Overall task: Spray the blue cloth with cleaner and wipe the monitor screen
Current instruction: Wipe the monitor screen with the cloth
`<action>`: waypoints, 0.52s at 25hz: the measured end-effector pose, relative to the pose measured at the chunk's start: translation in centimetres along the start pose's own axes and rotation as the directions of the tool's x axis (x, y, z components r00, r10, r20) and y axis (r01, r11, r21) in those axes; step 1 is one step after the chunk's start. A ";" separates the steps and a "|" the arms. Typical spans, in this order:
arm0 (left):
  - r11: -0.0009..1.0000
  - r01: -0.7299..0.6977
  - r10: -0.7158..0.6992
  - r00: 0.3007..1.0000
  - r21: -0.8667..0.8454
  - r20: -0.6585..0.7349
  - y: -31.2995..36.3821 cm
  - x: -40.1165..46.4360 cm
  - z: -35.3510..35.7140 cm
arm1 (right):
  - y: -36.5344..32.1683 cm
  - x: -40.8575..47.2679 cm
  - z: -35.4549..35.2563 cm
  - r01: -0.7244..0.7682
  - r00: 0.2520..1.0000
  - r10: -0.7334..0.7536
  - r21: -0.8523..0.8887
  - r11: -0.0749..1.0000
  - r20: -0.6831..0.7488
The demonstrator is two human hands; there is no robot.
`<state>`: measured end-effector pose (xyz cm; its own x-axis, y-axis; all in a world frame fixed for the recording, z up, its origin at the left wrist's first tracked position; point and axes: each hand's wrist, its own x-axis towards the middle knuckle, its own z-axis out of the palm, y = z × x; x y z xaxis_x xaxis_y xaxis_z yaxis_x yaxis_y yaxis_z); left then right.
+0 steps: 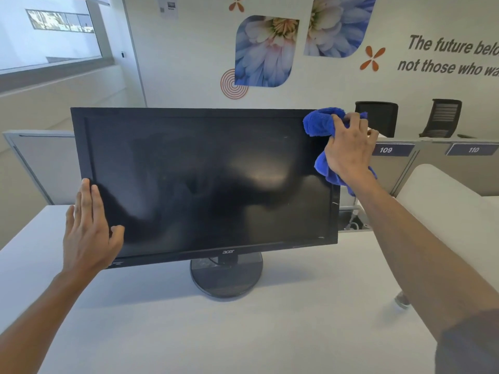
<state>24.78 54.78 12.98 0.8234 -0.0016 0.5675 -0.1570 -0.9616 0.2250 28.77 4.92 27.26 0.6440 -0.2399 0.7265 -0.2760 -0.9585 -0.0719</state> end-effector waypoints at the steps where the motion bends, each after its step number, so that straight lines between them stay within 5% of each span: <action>1: 1.000 -0.002 0.002 1.000 0.003 0.005 -0.1 0.0 0.0 | 0.2 -0.5 0.3 0.005 1.000 -0.005 -0.002 1.000 0.012; 13: 1.000 0.010 -0.009 0.999 -0.020 0.042 0.2 -0.4 -0.3 | 4.4 -16.1 4.2 0.032 0.988 -0.037 0.032 0.999 0.150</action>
<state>24.25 54.64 12.99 0.8471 -0.0043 0.5315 -0.1596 -0.9559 0.2467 20.21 3.89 12.39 0.7532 -0.2250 0.6181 -0.2321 -0.9702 -0.0704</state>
